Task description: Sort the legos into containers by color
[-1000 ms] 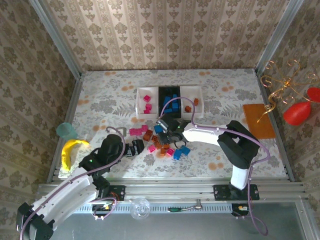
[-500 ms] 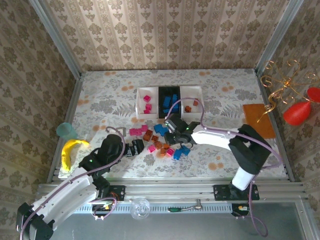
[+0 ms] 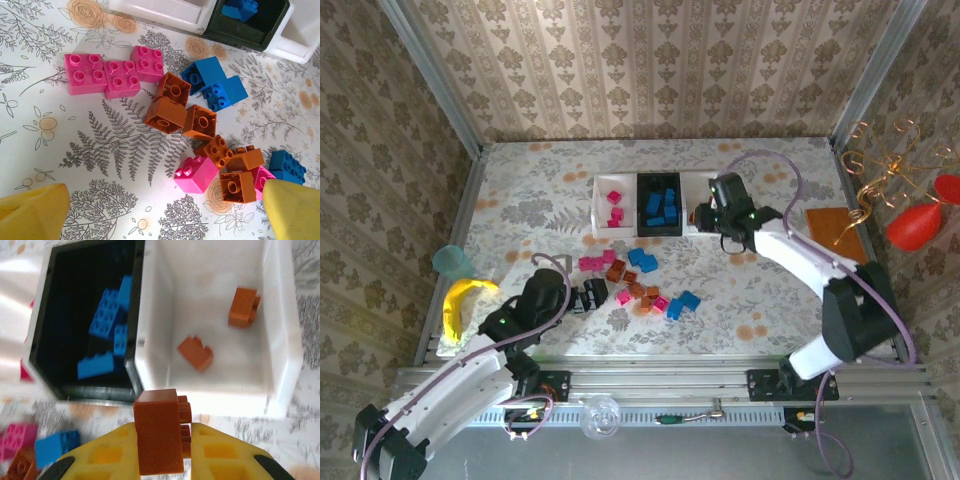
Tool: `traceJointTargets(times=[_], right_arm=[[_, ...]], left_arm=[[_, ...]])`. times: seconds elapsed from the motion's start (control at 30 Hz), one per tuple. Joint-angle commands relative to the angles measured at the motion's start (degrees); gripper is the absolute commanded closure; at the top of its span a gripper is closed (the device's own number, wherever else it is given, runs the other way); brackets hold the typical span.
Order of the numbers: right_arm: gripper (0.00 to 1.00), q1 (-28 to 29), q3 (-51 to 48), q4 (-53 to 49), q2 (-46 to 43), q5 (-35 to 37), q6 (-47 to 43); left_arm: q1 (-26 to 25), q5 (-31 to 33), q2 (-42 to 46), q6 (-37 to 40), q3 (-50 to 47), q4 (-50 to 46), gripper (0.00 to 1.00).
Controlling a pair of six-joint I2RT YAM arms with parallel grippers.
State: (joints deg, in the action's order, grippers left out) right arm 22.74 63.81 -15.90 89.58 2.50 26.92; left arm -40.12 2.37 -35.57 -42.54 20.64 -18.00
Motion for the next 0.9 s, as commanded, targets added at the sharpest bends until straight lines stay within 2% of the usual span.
traceJointTargets(times=[0.0, 0.23, 0.33, 0.4, 0.47, 0.57, 0.87], right_arm=[[0.79, -1.43, 7.14, -3.71, 7.73, 1.15, -0.90], [0.74, -3.27, 20.63, -9.32, 20.73, 3.56, 0.96], [0.61, -3.67, 24.76, -11.30, 23.91, 3.27, 1.72], [0.47, -3.67, 26.13, -11.86, 24.27, 2.82, 1.82], [0.38, -3.67, 25.88, -11.58, 23.14, 2.22, 1.90], [0.31, -3.32, 23.29, -10.61, 19.61, 1.67, 1.91], [0.28, 0.82, 6.68, -4.16, 5.71, 0.23, 2.06]], left_arm=[[-0.53, -0.57, -0.29, -1.27, -0.67, -0.14, 0.00], [-1.40, -1.85, -1.35, -0.89, -0.69, 0.24, 0.00], [-1.95, -2.41, -3.10, -0.62, -0.45, 0.84, 0.01], [-2.38, -2.92, -4.58, -0.13, -0.11, 1.31, 0.02], [-2.97, -2.82, -5.95, 0.61, 0.42, 1.46, 0.04], [-4.30, -2.39, -8.12, 1.55, 1.54, 1.80, 0.06], [-9.73, 0.09, -21.69, 7.34, 7.60, 3.50, 0.14]])
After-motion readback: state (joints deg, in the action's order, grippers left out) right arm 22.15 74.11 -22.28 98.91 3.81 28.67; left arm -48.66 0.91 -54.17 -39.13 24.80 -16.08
